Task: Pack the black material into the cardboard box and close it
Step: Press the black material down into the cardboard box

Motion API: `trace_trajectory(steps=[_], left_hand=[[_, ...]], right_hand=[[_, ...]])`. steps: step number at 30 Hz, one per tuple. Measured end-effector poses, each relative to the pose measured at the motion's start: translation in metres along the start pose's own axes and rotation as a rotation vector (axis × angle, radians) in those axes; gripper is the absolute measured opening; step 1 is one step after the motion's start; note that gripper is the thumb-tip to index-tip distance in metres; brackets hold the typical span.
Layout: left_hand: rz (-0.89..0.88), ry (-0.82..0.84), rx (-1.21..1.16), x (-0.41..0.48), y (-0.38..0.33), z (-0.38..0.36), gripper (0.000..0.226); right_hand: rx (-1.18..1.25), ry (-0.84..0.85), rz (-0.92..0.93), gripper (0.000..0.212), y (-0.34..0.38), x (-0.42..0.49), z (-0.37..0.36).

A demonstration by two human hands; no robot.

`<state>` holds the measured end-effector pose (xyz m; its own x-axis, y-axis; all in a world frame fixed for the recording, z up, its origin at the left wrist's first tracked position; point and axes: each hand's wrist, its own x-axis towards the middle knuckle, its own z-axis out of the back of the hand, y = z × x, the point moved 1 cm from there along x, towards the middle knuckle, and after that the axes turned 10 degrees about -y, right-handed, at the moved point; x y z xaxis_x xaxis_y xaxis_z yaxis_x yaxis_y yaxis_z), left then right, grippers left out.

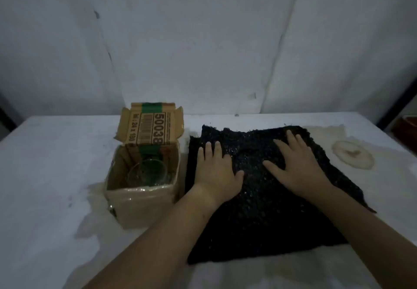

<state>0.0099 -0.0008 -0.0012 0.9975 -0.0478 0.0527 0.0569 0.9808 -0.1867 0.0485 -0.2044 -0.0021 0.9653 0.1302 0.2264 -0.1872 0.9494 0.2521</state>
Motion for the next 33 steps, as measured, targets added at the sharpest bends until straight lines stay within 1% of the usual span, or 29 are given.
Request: trace_trajectory(steps=[3, 6, 8, 10, 12, 13, 16, 19, 20, 23, 25, 27, 29, 31, 33], left_hand=[[0.012, 0.013, -0.041, -0.011, -0.002, -0.005, 0.065], [-0.018, -0.052, -0.132, -0.018, -0.004, -0.011, 0.055], [-0.003, -0.122, -0.202, -0.021, -0.002, -0.015, 0.057], [0.014, -0.173, -0.274, -0.026, -0.001, -0.016, 0.067], [0.018, -0.193, -0.317, -0.029, 0.0, -0.016, 0.077], [0.019, -0.205, -0.334, -0.029, 0.002, -0.015, 0.08], [0.004, -0.227, -0.396, -0.033, 0.003, -0.006, 0.08], [-0.039, -0.268, -0.474, -0.039, 0.002, 0.006, 0.069], [-0.054, -0.3, -0.495, -0.041, 0.003, 0.012, 0.059], [-0.148, -0.468, -0.537, -0.05, 0.005, 0.036, 0.017], [-0.214, -0.529, -0.572, -0.059, 0.007, 0.06, 0.006], [-0.239, -0.56, -0.607, -0.068, 0.016, 0.09, 0.005], [-0.224, -0.597, -0.614, -0.076, 0.034, 0.121, 0.008], [-0.169, -0.634, -0.619, -0.08, 0.064, 0.145, 0.013], [-0.086, -0.646, -0.645, -0.081, 0.097, 0.161, 0.017]], right_hand=[[-0.127, 0.03, -0.062, 0.077, -0.009, -0.008, -0.003], [-0.065, 0.021, -0.038, 0.062, -0.011, -0.018, -0.008], [0.025, -0.088, 0.001, 0.044, -0.009, -0.025, -0.008], [0.102, -0.221, 0.061, 0.025, -0.004, -0.031, -0.004], [0.191, -0.304, 0.123, 0.016, -0.001, -0.035, 0.003], [0.241, -0.319, 0.15, 0.014, 0.0, -0.036, 0.008], [0.407, -0.312, 0.157, 0.012, 0.003, -0.042, 0.026], [0.515, -0.337, 0.126, 0.015, 0.011, -0.05, 0.046], [0.545, -0.356, 0.115, 0.016, 0.014, -0.052, 0.052], [0.582, -0.452, 0.094, 0.013, 0.023, -0.054, 0.072], [0.576, -0.522, 0.086, 0.009, 0.03, -0.053, 0.085], [0.578, -0.569, 0.096, 0.012, 0.04, -0.049, 0.096], [0.626, -0.583, 0.128, 0.019, 0.056, -0.044, 0.104], [0.72, -0.571, 0.171, 0.024, 0.078, -0.038, 0.106], [0.768, -0.552, 0.209, 0.023, 0.105, -0.031, 0.104]])
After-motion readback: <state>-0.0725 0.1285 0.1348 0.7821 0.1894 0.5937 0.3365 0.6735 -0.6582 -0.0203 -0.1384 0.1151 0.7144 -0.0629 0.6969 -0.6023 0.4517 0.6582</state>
